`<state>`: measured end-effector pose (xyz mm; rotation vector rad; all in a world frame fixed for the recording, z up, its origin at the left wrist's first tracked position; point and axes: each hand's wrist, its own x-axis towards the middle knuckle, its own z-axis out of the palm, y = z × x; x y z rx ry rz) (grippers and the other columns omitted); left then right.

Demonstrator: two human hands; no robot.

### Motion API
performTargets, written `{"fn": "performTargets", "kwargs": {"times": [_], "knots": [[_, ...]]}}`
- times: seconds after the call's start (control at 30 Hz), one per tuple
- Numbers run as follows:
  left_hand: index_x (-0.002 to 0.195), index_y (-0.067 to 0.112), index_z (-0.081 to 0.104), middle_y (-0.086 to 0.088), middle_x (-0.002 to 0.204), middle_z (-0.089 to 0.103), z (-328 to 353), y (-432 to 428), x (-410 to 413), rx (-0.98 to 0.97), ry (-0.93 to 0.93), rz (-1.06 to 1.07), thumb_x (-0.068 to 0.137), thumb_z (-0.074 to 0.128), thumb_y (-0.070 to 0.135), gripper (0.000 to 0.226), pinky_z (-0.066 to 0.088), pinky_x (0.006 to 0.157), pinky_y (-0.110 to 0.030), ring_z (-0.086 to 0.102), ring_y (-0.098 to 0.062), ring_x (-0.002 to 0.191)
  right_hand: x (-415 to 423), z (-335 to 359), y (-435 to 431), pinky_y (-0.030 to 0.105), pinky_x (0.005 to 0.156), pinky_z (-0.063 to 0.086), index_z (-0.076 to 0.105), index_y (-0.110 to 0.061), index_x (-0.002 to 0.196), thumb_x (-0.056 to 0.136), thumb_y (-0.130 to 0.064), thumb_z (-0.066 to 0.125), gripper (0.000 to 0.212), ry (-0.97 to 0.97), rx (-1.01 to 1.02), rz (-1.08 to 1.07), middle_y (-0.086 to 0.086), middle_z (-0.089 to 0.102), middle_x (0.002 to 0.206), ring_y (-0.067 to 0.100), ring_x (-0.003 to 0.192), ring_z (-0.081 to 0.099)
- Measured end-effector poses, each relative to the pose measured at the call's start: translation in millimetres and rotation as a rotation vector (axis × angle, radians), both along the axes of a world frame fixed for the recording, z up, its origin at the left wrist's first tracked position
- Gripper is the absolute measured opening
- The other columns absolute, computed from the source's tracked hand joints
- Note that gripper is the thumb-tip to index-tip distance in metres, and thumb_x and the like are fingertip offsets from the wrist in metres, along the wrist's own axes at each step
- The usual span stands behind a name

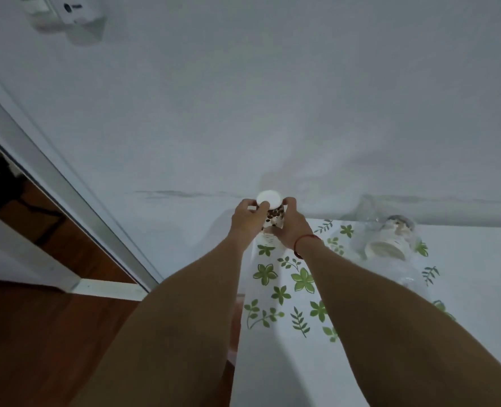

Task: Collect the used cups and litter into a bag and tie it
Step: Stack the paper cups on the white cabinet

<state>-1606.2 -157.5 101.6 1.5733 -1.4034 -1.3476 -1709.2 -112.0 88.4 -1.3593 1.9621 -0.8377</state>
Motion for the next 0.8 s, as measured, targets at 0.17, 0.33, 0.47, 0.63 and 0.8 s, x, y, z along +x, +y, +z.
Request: {"fn": "performTargets", "kwargs": {"times": [0.17,0.33,0.47,0.63,0.8], "knots": [[0.121,0.009,0.054,-0.007,0.118,0.061,9,10,4,-0.161,-0.276,0.065,0.089,0.056,0.054,0.055,0.048,0.086,-0.034,0.062,-0.025,0.104,5,19,16,0.04,0.096,0.047,0.031,-0.008,0.139,0.092,-0.018,0.059,0.056,0.03,0.082,-0.07,0.019,0.053,0.131,0.034,0.118,0.055],[0.101,0.001,0.062,-0.015,0.101,0.068,9,41,-2,-0.218,-0.299,0.022,0.094,0.046,0.046,0.048,0.05,0.072,-0.035,0.066,-0.033,0.091,-11,32,72,0.029,0.09,0.046,0.063,-0.002,0.115,0.094,-0.019,0.054,0.029,0.113,0.093,-0.211,0.013,0.063,0.122,0.029,0.112,0.06],[0.1,0.001,0.062,-0.015,0.099,0.069,9,69,-23,-0.212,-0.292,-0.153,0.095,0.045,0.039,0.043,0.051,0.074,-0.036,0.066,-0.034,0.092,-26,31,120,0.032,0.091,0.051,0.072,-0.003,0.096,0.093,-0.02,0.054,0.025,0.095,0.069,-0.328,0.014,0.07,0.107,0.028,0.104,0.065],[0.06,0.017,0.036,-0.001,0.06,0.043,3,99,-62,-0.205,-0.285,-0.328,0.094,0.046,0.032,0.039,0.04,0.06,-0.03,0.049,-0.024,0.059,-49,29,161,0.025,0.053,0.039,0.049,-0.002,0.057,0.092,-0.01,0.046,0.036,0.175,0.158,-0.443,0.011,0.051,0.064,0.025,0.066,0.05],[0.061,0.015,0.041,0.0,0.061,0.047,-7,105,-104,-0.185,-0.289,-0.393,0.094,0.048,0.031,0.037,0.043,0.063,-0.03,0.05,-0.024,0.061,-79,25,169,0.021,0.041,0.031,0.054,-0.003,0.056,0.086,-0.015,0.046,0.033,0.141,0.181,-0.479,0.01,0.063,0.062,0.016,0.044,0.042]]}}
